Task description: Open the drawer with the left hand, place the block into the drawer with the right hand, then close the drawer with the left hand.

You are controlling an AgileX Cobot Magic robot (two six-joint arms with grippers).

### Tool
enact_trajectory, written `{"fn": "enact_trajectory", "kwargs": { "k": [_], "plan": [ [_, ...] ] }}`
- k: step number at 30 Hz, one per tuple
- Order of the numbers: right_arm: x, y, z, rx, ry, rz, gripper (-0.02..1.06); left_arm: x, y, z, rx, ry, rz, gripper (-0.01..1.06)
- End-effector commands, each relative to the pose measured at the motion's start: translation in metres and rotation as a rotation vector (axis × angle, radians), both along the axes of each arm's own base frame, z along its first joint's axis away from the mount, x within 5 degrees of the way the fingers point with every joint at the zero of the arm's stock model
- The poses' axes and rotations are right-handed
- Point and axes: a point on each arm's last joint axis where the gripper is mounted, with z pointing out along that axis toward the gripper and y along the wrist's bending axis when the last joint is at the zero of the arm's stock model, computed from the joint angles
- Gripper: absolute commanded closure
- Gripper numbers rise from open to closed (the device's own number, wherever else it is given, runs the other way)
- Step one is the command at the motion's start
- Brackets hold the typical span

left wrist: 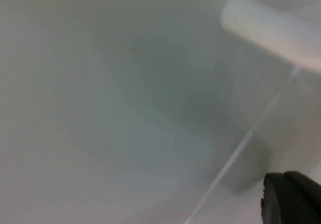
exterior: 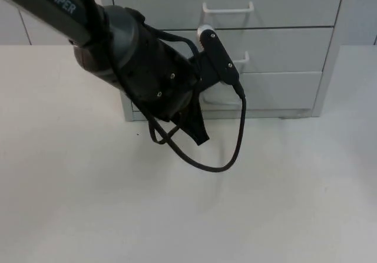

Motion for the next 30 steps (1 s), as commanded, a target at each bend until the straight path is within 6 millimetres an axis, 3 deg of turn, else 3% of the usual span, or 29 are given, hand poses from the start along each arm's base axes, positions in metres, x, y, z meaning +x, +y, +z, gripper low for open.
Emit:
{"fn": "enact_trajectory", "kwargs": {
  "k": [1, 8, 17, 23, 30],
  "plan": [
    [0.000, 0.001, 0.000, -0.005, -0.006, 0.007, -0.01, 0.008, 0.006, 0.012, 0.022, -0.052, 0.064, 1.05],
    [0.000, 0.000, 0.000, -0.009, -0.008, 0.008, -0.01, -0.015, -0.005, 0.023, 0.046, 0.095, 0.074, 1.05],
    [-0.001, 0.000, -0.001, -0.015, -0.002, 0.009, -0.01, -0.073, -0.021, 0.081, -0.084, 0.529, -0.014, 1.05],
    [-0.001, 0.000, -0.001, -0.015, -0.005, 0.009, -0.01, -0.085, -0.019, 0.101, -0.138, 0.603, -0.024, 1.05],
    [-0.001, 0.000, -0.001, -0.015, -0.003, 0.009, -0.01, -0.088, -0.009, 0.111, -0.120, 0.633, 0.011, 1.05]
  ]
}}
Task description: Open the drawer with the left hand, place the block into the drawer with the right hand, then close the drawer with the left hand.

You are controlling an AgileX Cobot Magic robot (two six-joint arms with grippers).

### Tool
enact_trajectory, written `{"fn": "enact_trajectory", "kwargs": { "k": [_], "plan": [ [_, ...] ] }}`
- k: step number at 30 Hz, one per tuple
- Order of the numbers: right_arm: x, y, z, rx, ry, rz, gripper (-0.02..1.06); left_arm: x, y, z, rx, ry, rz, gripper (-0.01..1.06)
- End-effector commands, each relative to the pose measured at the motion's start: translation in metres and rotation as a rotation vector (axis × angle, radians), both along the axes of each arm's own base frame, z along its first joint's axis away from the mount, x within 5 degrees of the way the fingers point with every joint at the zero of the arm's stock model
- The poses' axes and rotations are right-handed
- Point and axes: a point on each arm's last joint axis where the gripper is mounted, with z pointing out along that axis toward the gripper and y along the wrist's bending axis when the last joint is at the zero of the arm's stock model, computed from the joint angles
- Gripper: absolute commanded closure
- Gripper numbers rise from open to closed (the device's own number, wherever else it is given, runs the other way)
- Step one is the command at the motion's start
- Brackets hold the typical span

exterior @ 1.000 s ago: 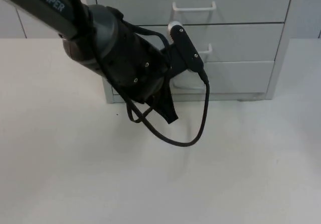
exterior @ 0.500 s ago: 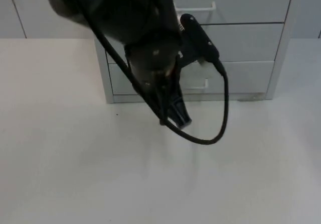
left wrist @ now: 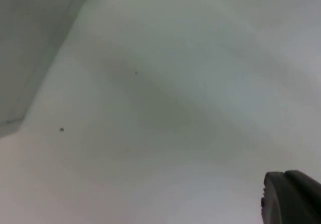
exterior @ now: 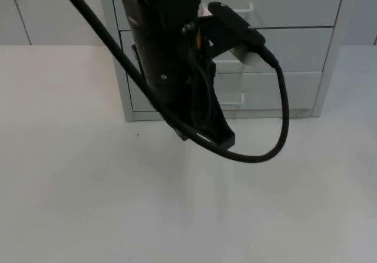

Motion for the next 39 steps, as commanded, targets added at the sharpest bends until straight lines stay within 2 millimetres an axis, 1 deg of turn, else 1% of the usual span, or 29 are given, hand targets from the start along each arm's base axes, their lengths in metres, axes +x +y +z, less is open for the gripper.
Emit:
{"fn": "enact_trajectory", "kwargs": {
  "k": [1, 3, 4, 5, 6, 7, 8, 10, 11, 14, 15, 16, 17, 18, 19, 21, 22, 23, 24, 25, 26, 27, 28, 32, 33, 35, 37, 38, 39],
  "plan": [
    [-0.001, 0.001, -0.001, -0.005, -0.002, 0.007, -0.01, 0.001, 0.006, 0.009, -0.013, 0.006, 0.021, 1.05],
    [-0.001, 0.001, -0.001, -0.005, -0.002, 0.007, -0.01, 0.006, 0.016, 0.019, -0.054, 0.008, 0.075, 1.05],
    [-0.001, 0.001, -0.001, -0.005, -0.002, 0.007, -0.01, 0.006, 0.016, 0.019, -0.054, 0.008, 0.075, 1.05],
    [-0.001, 0.001, -0.001, -0.005, -0.002, 0.007, -0.01, 0.009, 0.025, 0.026, -0.081, 0.009, 0.113, 1.05],
    [-0.001, 0.001, -0.001, -0.005, -0.002, 0.007, -0.01, 0.013, 0.038, 0.038, -0.112, 0.004, 0.157, 1.05],
    [-0.001, 0.001, -0.001, -0.005, -0.004, 0.007, -0.01, 0.017, 0.048, 0.046, -0.128, -0.002, 0.190, 1.05],
    [0.000, 0.001, 0.000, -0.005, -0.006, 0.007, -0.01, 0.018, 0.054, 0.050, -0.135, -0.006, 0.208, 1.05],
    [0.000, 0.001, 0.000, -0.005, -0.006, 0.007, -0.01, 0.022, 0.077, 0.068, -0.158, -0.031, 0.271, 1.05],
    [0.000, 0.001, 0.000, -0.005, -0.006, 0.007, -0.01, 0.022, 0.077, 0.068, -0.158, -0.031, 0.271, 1.05],
    [0.000, 0.001, 0.000, 0.000, -0.006, 0.004, -0.01, 0.025, 0.115, 0.094, -0.211, -0.068, 0.386, 1.05],
    [0.000, 0.001, 0.000, 0.000, -0.006, 0.004, -0.01, 0.024, 0.125, 0.103, -0.235, -0.084, 0.417, 1.05],
    [0.000, 0.001, 0.000, 0.000, -0.006, 0.004, -0.01, 0.024, 0.125, 0.103, -0.235, -0.084, 0.417, 1.05],
    [0.000, 0.001, 0.000, 0.004, -0.007, 0.003, -0.01, 0.023, 0.140, 0.114, -0.263, -0.105, 0.462, 1.05],
    [0.000, 0.001, 0.000, 0.008, -0.009, 0.002, -0.01, 0.022, 0.145, 0.118, -0.271, -0.114, 0.470, 1.05],
    [0.000, 0.002, 0.000, 0.015, -0.013, 0.001, -0.01, 0.017, 0.155, 0.130, -0.307, -0.128, 0.487, 1.05],
    [0.000, 0.002, 0.000, 0.017, -0.017, 0.001, -0.01, 0.009, 0.165, 0.144, -0.347, -0.148, 0.490, 1.05],
    [0.001, 0.002, 0.000, 0.018, -0.024, 0.001, -0.01, 0.004, 0.168, 0.152, -0.370, -0.161, 0.482, 1.05],
    [0.001, 0.002, 0.000, 0.018, -0.024, 0.001, -0.01, 0.004, 0.168, 0.152, -0.370, -0.161, 0.482, 1.05],
    [0.001, 0.002, 0.001, 0.018, -0.026, 0.001, -0.01, 0.001, 0.169, 0.156, -0.385, -0.168, 0.482, 1.05],
    [0.001, 0.002, 0.001, 0.020, -0.026, 0.001, -0.01, -0.006, 0.171, 0.166, -0.416, -0.188, 0.466, 1.05],
    [0.001, 0.002, 0.001, 0.020, -0.026, 0.001, -0.01, -0.009, 0.172, 0.170, -0.424, -0.198, 0.460, 1.05],
    [0.001, 0.002, 0.001, 0.022, -0.026, 0.000, -0.01, -0.018, 0.173, 0.180, -0.451, -0.225, 0.444, 1.05],
    [0.001, 0.002, 0.001, 0.022, -0.026, 0.000, -0.01, -0.018, 0.173, 0.180, -0.451, -0.225, 0.444, 1.05],
    [0.001, 0.004, 0.000, 0.040, -0.025, -0.004, -0.01, -0.041, 0.173, 0.204, -0.521, -0.284, 0.396, 1.05],
    [0.001, 0.004, 0.000, 0.040, -0.025, -0.004, -0.01, -0.041, 0.173, 0.204, -0.521, -0.284, 0.396, 1.05],
    [0.001, 0.004, 0.000, 0.040, -0.025, -0.001, -0.01, -0.051, 0.175, 0.209, -0.532, -0.314, 0.382, 1.05],
    [0.001, 0.004, 0.000, 0.040, -0.025, -0.001, -0.01, -0.063, 0.178, 0.205, -0.541, -0.334, 0.379, 1.05],
    [0.001, 0.004, 0.000, 0.040, -0.025, -0.001, -0.01, -0.063, 0.178, 0.205, -0.541, -0.334, 0.379, 1.05],
    [0.001, 0.004, 0.000, 0.040, -0.025, -0.001, -0.01, -0.072, 0.179, 0.197, -0.546, -0.333, 0.386, 1.05]
  ]
}}
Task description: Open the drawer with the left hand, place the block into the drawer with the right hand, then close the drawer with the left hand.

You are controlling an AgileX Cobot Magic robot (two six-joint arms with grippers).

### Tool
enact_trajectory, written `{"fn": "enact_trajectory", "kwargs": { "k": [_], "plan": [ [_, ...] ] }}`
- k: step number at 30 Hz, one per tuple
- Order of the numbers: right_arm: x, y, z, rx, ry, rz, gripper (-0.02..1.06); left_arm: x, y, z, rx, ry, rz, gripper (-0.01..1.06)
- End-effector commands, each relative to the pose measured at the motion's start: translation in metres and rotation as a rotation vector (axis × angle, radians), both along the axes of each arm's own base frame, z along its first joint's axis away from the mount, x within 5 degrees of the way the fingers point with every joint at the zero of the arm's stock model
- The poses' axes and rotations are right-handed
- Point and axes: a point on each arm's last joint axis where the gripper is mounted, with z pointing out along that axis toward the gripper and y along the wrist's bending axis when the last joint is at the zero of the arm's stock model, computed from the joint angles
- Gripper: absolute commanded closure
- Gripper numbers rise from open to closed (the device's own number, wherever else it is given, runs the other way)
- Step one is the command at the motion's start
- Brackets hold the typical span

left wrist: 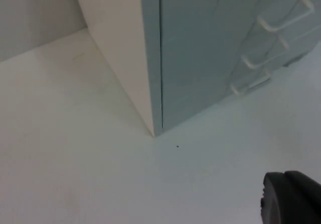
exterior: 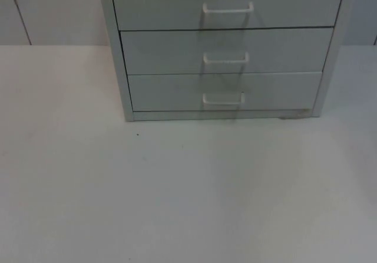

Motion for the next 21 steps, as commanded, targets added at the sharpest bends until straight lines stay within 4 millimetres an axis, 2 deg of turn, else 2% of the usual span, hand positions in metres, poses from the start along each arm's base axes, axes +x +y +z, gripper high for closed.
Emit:
{"fn": "enact_trajectory", "kwargs": {
  "k": [1, 3, 4, 5, 8, 9, 15, 16, 20, 21],
  "plan": [
    [-0.001, 0.001, -0.001, 0.003, -0.004, 0.007, -0.01, -0.015, 0.003, -0.013, -0.019, -0.001, -0.002, 1.05],
    [-0.003, 0.002, 0.003, 0.006, -0.022, 0.008, -0.01, -0.033, 0.005, -0.026, -0.048, -0.029, 0.002, 1.05],
    [-0.003, 0.002, 0.003, 0.006, -0.022, 0.008, -0.01, -0.033, 0.005, -0.026, -0.048, -0.029, 0.002, 1.05],
    [-0.005, 0.001, 0.006, 0.008, -0.037, 0.011, -0.01, -0.040, 0.008, -0.034, -0.053, -0.039, 0.012, 1.05],
    [-0.020, 0.001, 0.023, 0.011, -0.123, 0.031, -0.01, -0.069, 0.014, -0.049, -0.087, -0.100, 0.036, 1.05],
    [-0.020, 0.001, 0.023, 0.011, -0.123, 0.031, -0.01, -0.069, 0.014, -0.049, -0.087, -0.100, 0.036, 1.05],
    [-0.069, -0.001, 0.063, 0.009, -0.364, 0.061, -0.01, -0.129, 0.027, -0.062, -0.123, -0.246, 0.039, 1.05],
    [-0.069, -0.001, 0.063, 0.009, -0.364, 0.061, -0.01, -0.129, 0.027, -0.062, -0.123, -0.246, 0.039, 1.05],
    [-0.105, -0.003, 0.066, 0.028, -0.465, 0.060, -0.01, -0.162, 0.034, -0.069, -0.152, -0.349, 0.038, 1.05],
    [-0.105, -0.003, 0.066, 0.028, -0.465, 0.060, -0.01, -0.162, 0.034, -0.069, -0.152, -0.349, 0.038, 1.05]
  ]
}}
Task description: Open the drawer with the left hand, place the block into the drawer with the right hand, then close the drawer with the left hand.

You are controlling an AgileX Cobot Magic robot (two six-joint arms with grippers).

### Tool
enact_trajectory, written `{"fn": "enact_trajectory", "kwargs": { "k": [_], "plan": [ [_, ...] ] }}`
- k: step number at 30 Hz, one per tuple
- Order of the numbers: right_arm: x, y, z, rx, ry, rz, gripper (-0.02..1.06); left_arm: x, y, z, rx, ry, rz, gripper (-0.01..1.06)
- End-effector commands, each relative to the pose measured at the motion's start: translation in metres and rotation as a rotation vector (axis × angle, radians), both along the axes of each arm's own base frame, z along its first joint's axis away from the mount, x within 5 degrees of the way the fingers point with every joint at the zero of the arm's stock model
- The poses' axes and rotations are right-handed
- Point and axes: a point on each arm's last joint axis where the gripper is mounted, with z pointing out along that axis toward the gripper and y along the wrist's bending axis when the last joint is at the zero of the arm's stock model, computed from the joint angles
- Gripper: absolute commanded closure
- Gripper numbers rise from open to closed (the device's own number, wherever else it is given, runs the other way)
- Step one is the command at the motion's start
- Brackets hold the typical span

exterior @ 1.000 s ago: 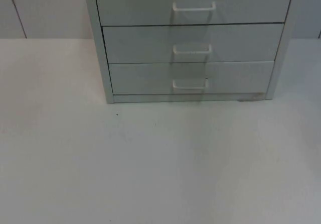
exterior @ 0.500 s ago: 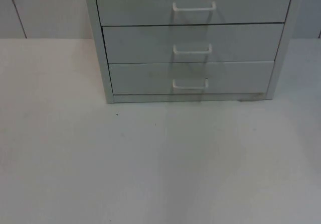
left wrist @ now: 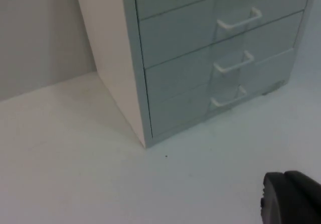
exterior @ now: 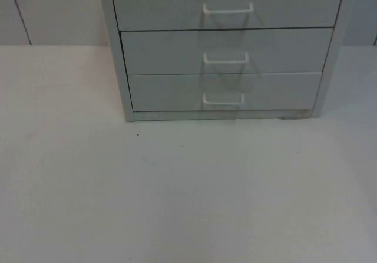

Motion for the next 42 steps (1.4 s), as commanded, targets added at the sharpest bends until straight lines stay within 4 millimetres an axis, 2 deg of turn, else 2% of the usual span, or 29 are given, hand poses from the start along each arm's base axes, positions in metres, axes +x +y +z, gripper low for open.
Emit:
{"fn": "enact_trajectory", "kwargs": {
  "k": [1, 4, 5, 9, 10, 16, 21, 42],
  "plan": [
    [-0.013, 0.000, -0.004, -0.002, -0.018, 0.011, -0.01, -0.011, 0.002, -0.003, -0.028, -0.033, 0.003, 1.05],
    [-0.040, -0.002, -0.015, -0.002, -0.032, 0.012, -0.01, -0.029, 0.005, -0.006, -0.055, -0.085, 0.005, 1.05],
    [-0.040, -0.002, -0.015, -0.002, -0.032, 0.012, -0.01, -0.029, 0.005, -0.006, -0.055, -0.085, 0.005, 1.05],
    [-0.069, -0.004, -0.024, -0.014, -0.073, 0.020, -0.01, -0.043, 0.011, -0.014, -0.047, -0.092, 0.033, 1.05],
    [-0.069, -0.004, -0.024, -0.014, -0.073, 0.020, -0.01, -0.043, 0.011, -0.014, -0.047, -0.092, 0.033, 1.05],
    [-0.105, -0.007, -0.042, -0.023, -0.111, 0.026, -0.01, -0.052, 0.017, -0.020, -0.024, -0.068, 0.077, 1.05],
    [-0.121, -0.008, -0.058, -0.025, -0.092, 0.028, -0.01, -0.059, 0.020, -0.025, -0.019, -0.073, 0.094, 1.05],
    [-0.119, -0.014, -0.062, -0.027, -0.074, -0.051, -0.01, -0.068, 0.022, -0.029, 0.000, -0.029, 0.084, 1.05]
  ]
}}
